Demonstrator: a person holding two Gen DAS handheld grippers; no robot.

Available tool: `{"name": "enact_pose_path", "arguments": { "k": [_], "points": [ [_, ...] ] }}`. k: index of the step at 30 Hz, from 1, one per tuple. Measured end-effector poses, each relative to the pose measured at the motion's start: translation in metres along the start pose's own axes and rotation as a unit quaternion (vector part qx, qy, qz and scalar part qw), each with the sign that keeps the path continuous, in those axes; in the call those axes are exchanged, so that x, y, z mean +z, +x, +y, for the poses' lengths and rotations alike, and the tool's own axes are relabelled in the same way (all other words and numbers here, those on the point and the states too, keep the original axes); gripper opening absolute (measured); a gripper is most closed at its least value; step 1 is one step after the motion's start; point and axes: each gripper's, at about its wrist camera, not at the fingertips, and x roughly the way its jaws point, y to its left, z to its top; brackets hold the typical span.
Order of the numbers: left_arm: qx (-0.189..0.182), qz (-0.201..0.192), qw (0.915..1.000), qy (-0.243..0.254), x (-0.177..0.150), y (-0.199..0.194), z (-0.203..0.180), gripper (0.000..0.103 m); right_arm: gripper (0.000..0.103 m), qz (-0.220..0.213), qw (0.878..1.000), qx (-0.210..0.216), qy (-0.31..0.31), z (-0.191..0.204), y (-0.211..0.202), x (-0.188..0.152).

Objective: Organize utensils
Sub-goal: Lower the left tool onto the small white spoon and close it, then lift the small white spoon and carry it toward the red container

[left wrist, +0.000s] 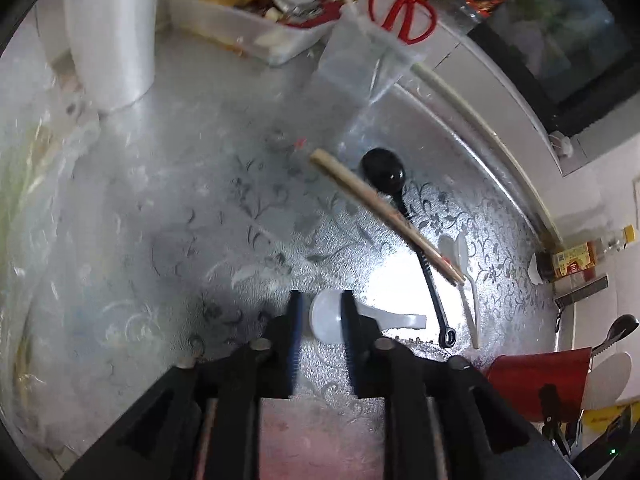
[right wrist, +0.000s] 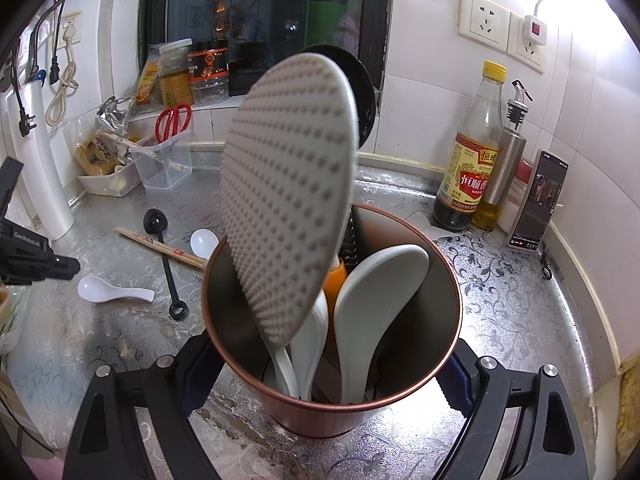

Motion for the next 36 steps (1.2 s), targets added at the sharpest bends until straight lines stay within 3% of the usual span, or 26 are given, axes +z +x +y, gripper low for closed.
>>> {"name": "enact_pose_path", "arguments": {
  "k": [5,13,18,27,36],
  "points": [
    [-0.019,0.022,0.9995,-0.014,-0.004,0.011,0.002,0.026,0.092,0.0,1.0,0.0,0.0,0.0,0.0,0.0],
    [-0.019,0.033,0.9991,-0.018,-0.003,0.031,-0.003,0.026,0.092,0.001,1.0,0.001,0.0,0.001,0.001,-0.001],
    [-0.013,0.027,0.9995,-0.006,-0.001,0.04,-0.007,0.01,0.092,0.003,1.0,0.001,0.0,-0.001,0.002,-0.001],
    [-0.011,-0.011,0.9997,0.019,0.013,0.048,-0.02,0.008,0.092,0.004,1.0,0.0,-0.002,0.0,0.004,-0.001],
    [-0.024,-0.078,0.9918,0.098,0.012,-0.001,-0.055,0.007,0.092,0.005,1.0,-0.001,-0.003,0.001,0.005,0.0]
  ]
}}
